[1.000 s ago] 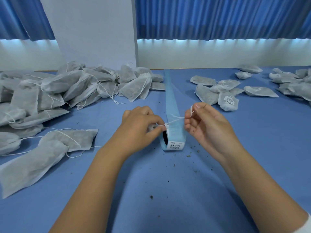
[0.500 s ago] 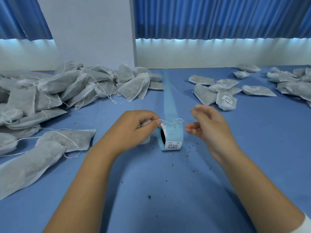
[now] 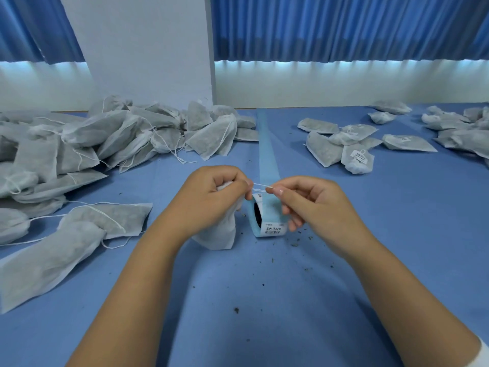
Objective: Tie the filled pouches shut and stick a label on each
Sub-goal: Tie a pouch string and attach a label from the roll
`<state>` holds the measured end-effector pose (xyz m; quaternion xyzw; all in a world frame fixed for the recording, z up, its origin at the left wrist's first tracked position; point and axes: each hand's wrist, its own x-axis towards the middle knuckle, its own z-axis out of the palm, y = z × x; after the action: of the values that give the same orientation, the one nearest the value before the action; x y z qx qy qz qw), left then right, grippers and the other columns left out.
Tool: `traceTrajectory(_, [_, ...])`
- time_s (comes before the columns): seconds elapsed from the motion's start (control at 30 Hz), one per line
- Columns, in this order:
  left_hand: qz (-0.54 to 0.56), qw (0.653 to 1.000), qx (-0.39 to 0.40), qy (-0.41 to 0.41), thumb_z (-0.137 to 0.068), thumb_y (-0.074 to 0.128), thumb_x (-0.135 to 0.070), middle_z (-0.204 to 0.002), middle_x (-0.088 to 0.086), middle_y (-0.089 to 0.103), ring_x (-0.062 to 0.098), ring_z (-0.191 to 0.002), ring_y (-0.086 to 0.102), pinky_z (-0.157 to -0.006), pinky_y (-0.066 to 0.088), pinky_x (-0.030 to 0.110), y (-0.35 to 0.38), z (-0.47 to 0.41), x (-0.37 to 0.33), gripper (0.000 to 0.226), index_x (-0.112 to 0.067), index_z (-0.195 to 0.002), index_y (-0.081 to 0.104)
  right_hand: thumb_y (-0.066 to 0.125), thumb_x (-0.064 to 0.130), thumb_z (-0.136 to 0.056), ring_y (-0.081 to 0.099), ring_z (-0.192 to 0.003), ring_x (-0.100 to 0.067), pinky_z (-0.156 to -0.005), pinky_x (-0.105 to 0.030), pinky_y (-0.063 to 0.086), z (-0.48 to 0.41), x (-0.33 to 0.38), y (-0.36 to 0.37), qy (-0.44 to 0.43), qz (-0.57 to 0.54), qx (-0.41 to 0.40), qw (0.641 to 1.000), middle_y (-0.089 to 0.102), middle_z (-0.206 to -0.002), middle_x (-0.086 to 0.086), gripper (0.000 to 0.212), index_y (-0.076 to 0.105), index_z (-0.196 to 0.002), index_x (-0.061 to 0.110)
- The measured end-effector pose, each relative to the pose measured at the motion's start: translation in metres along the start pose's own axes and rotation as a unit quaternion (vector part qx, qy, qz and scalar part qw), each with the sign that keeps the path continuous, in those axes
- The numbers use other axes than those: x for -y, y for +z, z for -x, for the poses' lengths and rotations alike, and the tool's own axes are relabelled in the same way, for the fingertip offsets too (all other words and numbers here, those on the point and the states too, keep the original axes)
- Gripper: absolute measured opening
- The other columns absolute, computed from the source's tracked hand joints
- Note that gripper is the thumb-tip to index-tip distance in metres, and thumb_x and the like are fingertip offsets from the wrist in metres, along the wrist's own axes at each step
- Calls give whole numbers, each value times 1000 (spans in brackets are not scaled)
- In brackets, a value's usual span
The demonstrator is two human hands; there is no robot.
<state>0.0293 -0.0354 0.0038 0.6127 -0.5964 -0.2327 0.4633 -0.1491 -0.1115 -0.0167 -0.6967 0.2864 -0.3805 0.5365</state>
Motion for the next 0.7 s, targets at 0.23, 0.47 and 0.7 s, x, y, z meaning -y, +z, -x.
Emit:
traceTrajectory(0.23, [177,970,169,8,-81,65,-31,-78,-3,74,3,-59,59,-63,47,13,0,7,-8,15,-27,-79,80,73,19,-85,39,-47,-13,-45,-18,37,0,-4,-1,-91,32,-106,990,47,-59,-16,8,72,-78,21])
traceTrajectory(0.47, [146,989,-13,-32,-94,65,-22,-102,-15,76,-7,-104,66,-83,47,6,9,-2,-2,15,-25,-97,79,68,20,-88,43,-51,-10,-56,-10,34,7,-17,7,-200,232,-5,952,52,-55,-1,8,71,-80,22])
traceTrajectory(0.7, [60,983,164,-55,-95,66,-20,-86,-3,77,3,-86,70,-77,48,9,-4,4,-7,20,-24,-79,78,69,19,-86,47,-57,-12,-57,-11,35,6,-7,-1,-264,186,-111,940,55,-60,0,8,72,-83,26])
